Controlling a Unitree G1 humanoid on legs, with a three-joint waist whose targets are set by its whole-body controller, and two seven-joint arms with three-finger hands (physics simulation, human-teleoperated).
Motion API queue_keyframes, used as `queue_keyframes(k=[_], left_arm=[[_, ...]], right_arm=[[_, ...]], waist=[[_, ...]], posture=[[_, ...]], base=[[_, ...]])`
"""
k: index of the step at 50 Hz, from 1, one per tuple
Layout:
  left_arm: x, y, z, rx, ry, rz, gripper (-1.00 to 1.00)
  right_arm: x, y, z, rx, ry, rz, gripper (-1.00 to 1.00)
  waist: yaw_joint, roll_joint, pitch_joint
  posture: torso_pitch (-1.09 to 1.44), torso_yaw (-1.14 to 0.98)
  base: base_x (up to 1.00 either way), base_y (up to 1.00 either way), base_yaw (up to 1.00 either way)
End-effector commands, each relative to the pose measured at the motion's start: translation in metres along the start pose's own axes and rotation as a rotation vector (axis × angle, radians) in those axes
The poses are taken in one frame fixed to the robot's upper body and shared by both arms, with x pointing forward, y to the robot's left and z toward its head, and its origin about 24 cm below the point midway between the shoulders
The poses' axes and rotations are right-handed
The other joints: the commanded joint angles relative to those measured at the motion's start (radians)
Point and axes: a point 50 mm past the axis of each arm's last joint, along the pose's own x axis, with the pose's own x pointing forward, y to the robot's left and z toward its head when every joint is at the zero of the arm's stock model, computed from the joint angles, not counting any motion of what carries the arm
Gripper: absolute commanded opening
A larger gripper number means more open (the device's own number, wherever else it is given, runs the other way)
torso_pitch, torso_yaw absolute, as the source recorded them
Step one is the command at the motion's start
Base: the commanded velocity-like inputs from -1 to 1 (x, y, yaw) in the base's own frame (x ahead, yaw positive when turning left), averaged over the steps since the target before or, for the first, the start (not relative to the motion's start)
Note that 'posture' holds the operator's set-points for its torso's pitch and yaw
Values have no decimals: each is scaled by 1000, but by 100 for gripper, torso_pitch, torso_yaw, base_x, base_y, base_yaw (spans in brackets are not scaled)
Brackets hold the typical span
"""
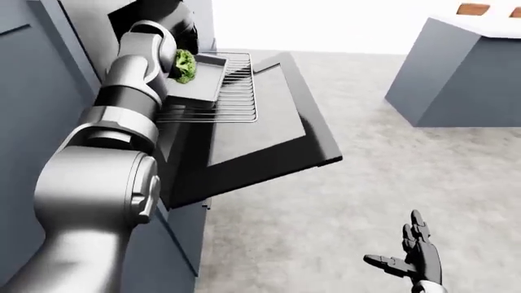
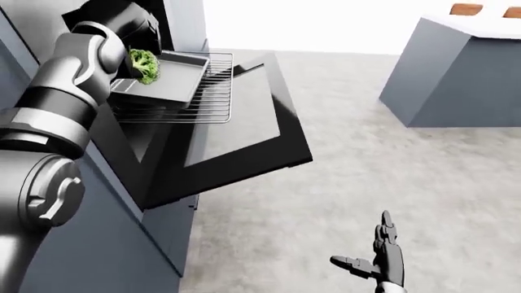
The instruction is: Pick the broccoli from the oven and place it on the plate on the counter.
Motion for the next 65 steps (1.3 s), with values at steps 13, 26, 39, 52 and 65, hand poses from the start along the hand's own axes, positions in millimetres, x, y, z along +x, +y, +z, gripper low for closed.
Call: queue_keyframes(k=[13,26,39,52,65], left_arm=[[0,33,14,-12,-51,122,-77],[-1,50,25,-11,-90,163,-77],[-2,50,36,-47,-136,169,-87],[-3,39,49,-234,-199,156,-90],[-4,34,53,-302,-217,160,-91]], right_arm=[[2,-2,10,-16,-80,-2,100],[3,-2,13,-1,-94,0,100],[3,-5,15,14,-109,20,100],[-4,-2,36,23,-173,60,100],[7,19,31,8,-225,66,100]], waist=[[-29,-52,14],[-51,-4,29],[-155,-58,19],[-129,34,-12],[-156,-54,-8]], posture=[[0,0],[0,0],[0,0],[0,0],[0,0]], base=[[4,-100,0],[41,-99,0],[2,0,-97],[0,0,-100],[0,0,-100]])
